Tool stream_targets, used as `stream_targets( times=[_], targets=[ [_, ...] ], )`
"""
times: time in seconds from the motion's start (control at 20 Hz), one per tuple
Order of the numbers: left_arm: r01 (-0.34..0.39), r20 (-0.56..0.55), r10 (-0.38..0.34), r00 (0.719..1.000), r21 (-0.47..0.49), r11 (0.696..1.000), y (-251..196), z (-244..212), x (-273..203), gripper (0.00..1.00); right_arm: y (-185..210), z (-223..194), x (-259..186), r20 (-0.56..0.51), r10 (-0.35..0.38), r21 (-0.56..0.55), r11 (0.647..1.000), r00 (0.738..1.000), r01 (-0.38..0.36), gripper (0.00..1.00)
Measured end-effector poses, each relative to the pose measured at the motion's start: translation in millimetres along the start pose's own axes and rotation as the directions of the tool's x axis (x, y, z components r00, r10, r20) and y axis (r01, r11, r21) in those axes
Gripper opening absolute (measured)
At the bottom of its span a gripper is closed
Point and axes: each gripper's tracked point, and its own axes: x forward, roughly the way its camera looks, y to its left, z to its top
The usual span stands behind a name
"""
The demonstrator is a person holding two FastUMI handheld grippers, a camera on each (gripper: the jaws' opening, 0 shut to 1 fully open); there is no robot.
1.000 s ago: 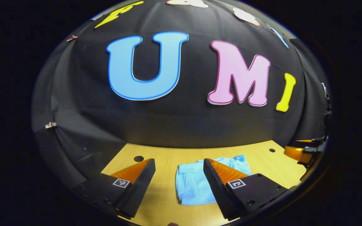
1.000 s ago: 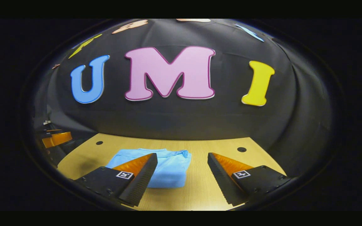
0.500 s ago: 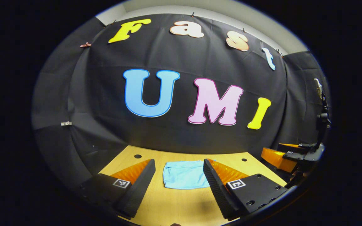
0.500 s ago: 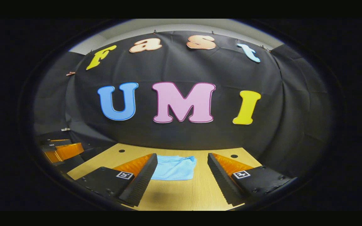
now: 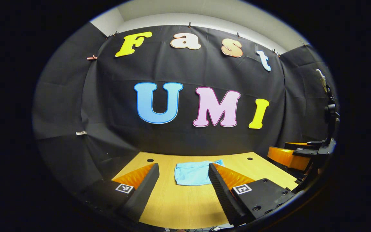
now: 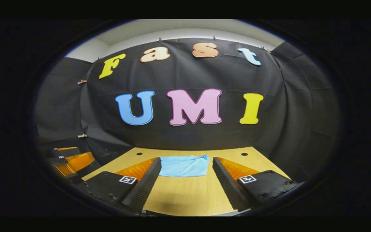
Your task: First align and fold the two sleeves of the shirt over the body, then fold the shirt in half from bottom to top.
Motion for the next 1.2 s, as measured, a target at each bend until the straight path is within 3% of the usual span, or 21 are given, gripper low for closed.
stream_targets(
  times=[0.75,1.0,1.2],
  targets=[
    [-0.001,0.013,0.0,1.0,0.008,1.0,-5.4,0.6,12.1,0.96,6.1,-0.2,2.1,0.027,0.014,-0.024,1.0,1.0,-0.014,0.99],
    [-0.016,-0.004,0.016,1.0,-0.061,0.998,-3.1,-1.5,17.0,0.96,0.4,-5.3,4.7,0.012,0.006,0.007,1.0,1.0,-0.006,0.99],
    [-0.02,0.003,0.02,1.0,-0.022,1.0,-3.0,-2.9,17.8,0.97,3.2,-3.3,3.3,0.022,0.011,-0.003,1.0,1.0,-0.011,0.99]
  ],
)
